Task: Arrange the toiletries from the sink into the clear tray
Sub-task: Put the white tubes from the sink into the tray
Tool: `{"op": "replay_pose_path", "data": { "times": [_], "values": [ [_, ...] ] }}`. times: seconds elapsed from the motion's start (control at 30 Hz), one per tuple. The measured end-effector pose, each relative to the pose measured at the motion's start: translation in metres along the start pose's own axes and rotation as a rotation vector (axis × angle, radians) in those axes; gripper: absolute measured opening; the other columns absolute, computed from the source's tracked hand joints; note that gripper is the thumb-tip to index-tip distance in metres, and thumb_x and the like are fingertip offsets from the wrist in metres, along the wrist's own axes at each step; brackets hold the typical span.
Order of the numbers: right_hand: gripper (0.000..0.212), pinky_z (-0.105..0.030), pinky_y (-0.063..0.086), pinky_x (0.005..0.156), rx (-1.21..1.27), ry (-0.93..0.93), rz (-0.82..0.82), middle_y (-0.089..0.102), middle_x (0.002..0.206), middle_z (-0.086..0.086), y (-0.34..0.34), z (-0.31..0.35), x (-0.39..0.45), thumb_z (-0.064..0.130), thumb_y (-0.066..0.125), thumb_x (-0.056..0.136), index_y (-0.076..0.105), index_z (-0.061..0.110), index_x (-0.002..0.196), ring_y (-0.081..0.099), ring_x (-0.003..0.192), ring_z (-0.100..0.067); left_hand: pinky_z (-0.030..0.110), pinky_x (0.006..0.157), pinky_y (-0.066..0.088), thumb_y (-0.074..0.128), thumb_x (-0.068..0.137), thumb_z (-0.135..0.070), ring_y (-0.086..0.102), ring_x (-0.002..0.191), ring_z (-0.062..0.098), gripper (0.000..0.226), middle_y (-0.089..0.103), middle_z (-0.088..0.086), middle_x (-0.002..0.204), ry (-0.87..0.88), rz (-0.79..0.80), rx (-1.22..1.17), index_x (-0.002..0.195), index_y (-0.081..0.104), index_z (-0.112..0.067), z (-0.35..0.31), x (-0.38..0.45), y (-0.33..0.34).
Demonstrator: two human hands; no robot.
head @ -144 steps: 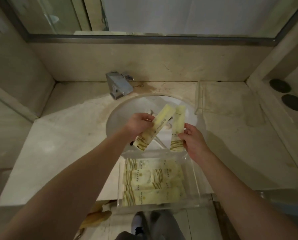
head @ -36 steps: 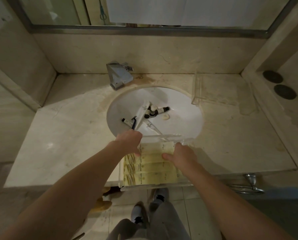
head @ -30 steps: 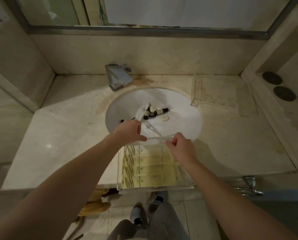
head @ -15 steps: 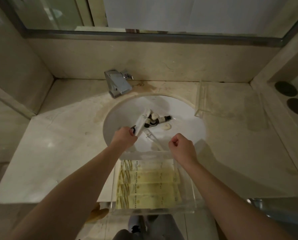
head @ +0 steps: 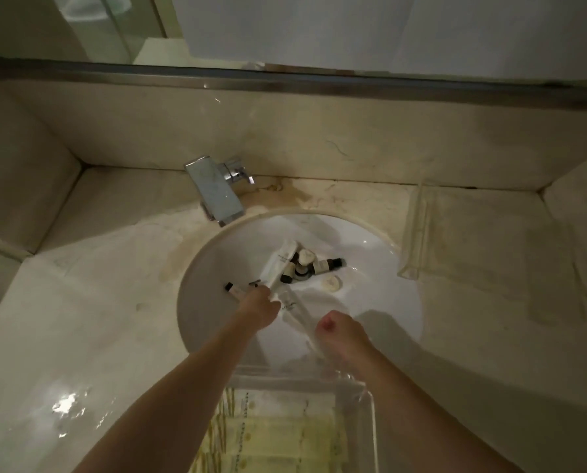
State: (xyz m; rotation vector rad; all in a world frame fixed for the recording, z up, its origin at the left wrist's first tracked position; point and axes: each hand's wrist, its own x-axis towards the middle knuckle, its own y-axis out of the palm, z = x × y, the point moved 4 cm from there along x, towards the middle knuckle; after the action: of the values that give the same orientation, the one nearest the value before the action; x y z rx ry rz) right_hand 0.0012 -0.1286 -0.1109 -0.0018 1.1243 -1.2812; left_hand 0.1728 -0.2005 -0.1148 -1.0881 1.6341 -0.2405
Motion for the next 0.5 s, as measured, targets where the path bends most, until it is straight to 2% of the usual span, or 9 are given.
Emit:
{"op": "replay_pose_path", "data": {
  "times": [0.07,0.13,0.23,0.33,0.4,0.5],
  "values": [
    [0.013,-0.028,0.046,0.076,-0.059,-0.035,0.114,0.068,0.103,-0.003,0.009,0.0,0.014,0.027,0.056,0.087,0.064,0.02,0.096,0.059,0.088,-0.018,0.032,0.1,0.04,0.051,0.093,-0.025,0.047,0.126,0.029,0.048,0.041,0.014,0.143,-0.008,0.015,0.032,0.137,0.044,-0.007,0.001,0.013,0.011],
    [0.025,-0.026,0.044,0.079,-0.062,-0.045,0.224,0.065,0.115,-0.006,0.018,0.0,0.025,0.025,0.062,0.085,0.066,0.019,0.109,0.061,0.098,-0.02,0.034,0.098,0.041,0.051,0.092,-0.027,0.049,0.124,0.03,0.048,0.045,0.014,0.14,-0.021,0.03,0.078,0.135,0.045,-0.008,0.003,0.022,0.019],
    [0.035,-0.033,0.048,0.097,-0.123,-0.048,0.359,0.051,0.133,-0.005,0.033,0.0,0.037,0.027,0.066,0.084,0.064,0.024,0.118,0.057,0.113,-0.024,0.039,0.1,0.042,0.05,0.09,-0.029,0.047,0.124,0.032,0.047,0.043,0.015,0.139,-0.042,0.025,0.142,0.132,0.046,-0.008,0.005,0.035,0.026],
    [0.038,-0.038,0.043,0.106,-0.201,-0.034,0.4,0.035,0.136,-0.002,0.04,-0.002,0.045,0.029,0.067,0.084,0.062,0.028,0.121,0.045,0.124,-0.026,0.042,0.105,0.04,0.049,0.088,-0.019,0.039,0.129,0.035,0.047,0.035,0.019,0.143,-0.058,-0.014,0.144,0.133,0.043,-0.008,0.006,0.045,0.03],
    [0.037,-0.036,0.042,0.105,-0.236,-0.046,0.382,0.031,0.135,-0.002,0.042,-0.003,0.05,0.027,0.067,0.085,0.062,0.028,0.121,0.045,0.122,-0.026,0.043,0.106,0.038,0.049,0.086,-0.011,0.037,0.131,0.036,0.051,0.033,0.018,0.144,-0.075,-0.056,0.118,0.136,0.039,-0.009,0.008,0.049,0.031],
    [0.034,-0.029,0.046,0.09,-0.269,-0.081,0.378,0.033,0.131,-0.003,0.044,-0.002,0.053,0.016,0.065,0.086,0.06,0.025,0.119,0.052,0.102,-0.023,0.042,0.1,0.041,0.047,0.085,-0.002,0.043,0.125,0.035,0.047,0.042,0.015,0.135,-0.072,-0.09,0.087,0.131,0.039,-0.008,0.01,0.054,0.031]
  ]
}}
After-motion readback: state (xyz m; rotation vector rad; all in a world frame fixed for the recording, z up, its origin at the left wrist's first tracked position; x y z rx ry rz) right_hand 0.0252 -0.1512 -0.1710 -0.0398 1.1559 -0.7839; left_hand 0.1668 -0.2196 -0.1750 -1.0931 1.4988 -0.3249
